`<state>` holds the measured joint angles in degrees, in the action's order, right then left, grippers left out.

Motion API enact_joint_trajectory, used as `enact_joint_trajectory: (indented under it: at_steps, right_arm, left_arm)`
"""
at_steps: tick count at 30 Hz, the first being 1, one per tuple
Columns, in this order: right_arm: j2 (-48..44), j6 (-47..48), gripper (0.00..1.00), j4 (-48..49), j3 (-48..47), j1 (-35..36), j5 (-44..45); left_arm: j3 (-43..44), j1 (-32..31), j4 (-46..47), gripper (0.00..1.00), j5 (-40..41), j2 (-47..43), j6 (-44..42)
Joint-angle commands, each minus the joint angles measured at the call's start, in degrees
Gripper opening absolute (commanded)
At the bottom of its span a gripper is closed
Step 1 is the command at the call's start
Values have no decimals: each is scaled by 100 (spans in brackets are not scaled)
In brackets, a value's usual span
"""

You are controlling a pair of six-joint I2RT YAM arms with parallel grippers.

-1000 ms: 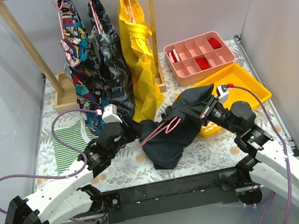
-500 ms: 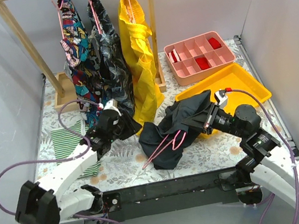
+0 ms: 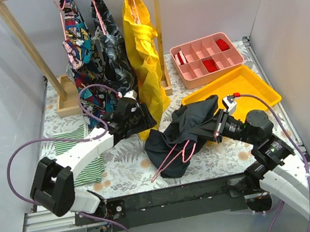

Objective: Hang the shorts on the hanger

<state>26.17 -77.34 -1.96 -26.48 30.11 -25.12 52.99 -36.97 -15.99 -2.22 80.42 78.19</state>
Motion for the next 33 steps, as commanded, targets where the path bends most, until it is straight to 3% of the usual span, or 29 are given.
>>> enact_joint_trajectory:
  at_steps: [1,6,14,23,26,30,33]
  right_arm:
    - [-104,131,1,213,-393,13,-195]
    - [-130,158,1,204,-411,13,-195]
    - [-200,193,1,46,-402,13,-80]
    - [-113,141,1,125,-542,13,43]
    - [-139,149,1,99,-534,13,51]
    - [-218,53,1,143,-446,13,288]
    - [-166,-210,1,642,-376,13,429]
  left_arm:
    - [273,-248,-484,51,616,281,-384]
    - [264,-407,-616,52,820,430,-445]
    - [186,-425,-519,47,319,387,-322]
    - [-772,-434,-265,30,-24,-377,160]
    - [-1026,-434,-256,17,20,-737,327]
    - [-1457,-434,-142,8,-24,-1230,565]
    - [-1949,-460,209,0,-51,-1738,775]
